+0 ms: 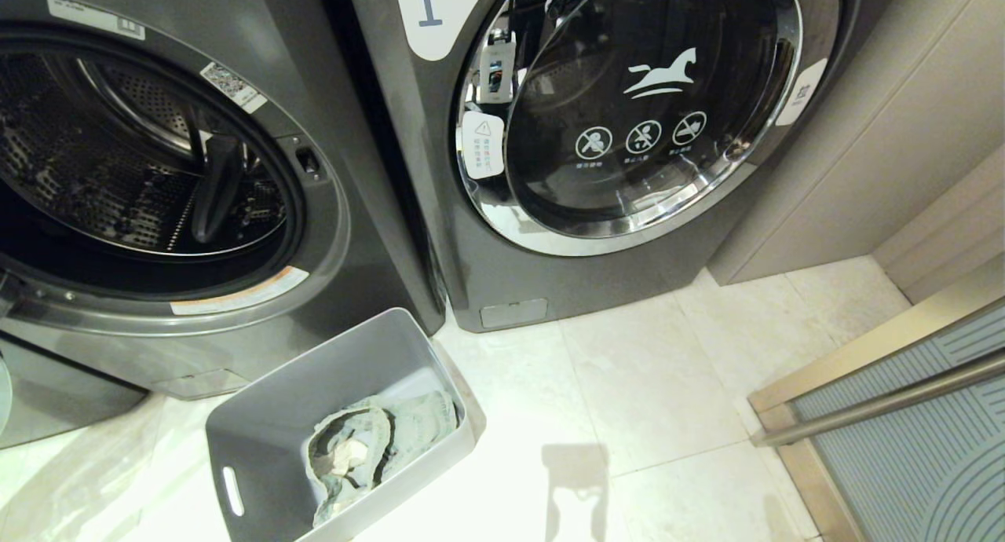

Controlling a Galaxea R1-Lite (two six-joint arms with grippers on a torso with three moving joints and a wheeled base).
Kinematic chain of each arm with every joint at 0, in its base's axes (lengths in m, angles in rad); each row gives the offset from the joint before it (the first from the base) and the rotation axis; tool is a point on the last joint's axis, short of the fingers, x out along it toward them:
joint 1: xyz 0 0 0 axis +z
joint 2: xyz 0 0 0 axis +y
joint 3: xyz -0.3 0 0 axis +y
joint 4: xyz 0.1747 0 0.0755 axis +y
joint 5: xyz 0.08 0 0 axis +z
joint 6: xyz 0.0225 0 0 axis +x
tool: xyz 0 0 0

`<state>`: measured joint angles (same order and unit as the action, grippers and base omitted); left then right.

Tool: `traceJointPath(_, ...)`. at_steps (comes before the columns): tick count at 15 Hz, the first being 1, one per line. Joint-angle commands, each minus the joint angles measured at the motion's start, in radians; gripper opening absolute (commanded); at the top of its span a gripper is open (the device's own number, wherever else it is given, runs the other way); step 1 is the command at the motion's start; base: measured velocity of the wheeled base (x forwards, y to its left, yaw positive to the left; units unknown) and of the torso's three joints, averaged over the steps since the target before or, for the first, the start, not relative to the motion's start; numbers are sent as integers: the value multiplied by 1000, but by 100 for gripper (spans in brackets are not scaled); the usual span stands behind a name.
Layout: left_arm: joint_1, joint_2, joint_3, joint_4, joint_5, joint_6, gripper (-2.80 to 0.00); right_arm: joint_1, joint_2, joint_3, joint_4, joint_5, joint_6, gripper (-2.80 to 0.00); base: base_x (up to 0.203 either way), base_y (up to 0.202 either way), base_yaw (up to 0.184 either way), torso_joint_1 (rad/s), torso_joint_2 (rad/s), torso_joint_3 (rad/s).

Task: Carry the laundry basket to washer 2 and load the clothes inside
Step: Open the lid of the washing machine

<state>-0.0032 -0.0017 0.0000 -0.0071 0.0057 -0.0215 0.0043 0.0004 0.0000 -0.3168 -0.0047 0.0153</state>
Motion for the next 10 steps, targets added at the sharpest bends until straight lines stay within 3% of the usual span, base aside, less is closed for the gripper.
traceJointPath(1,0,2,0,-1,0,-1,-280,0,1,40,-2,0,0,-280,0,0,0,0,0,0)
traceJointPath(10,0,2,0,-1,0,-2,-280,0,1,40,5,-1,-8,-280,0,0,0,0,0,0)
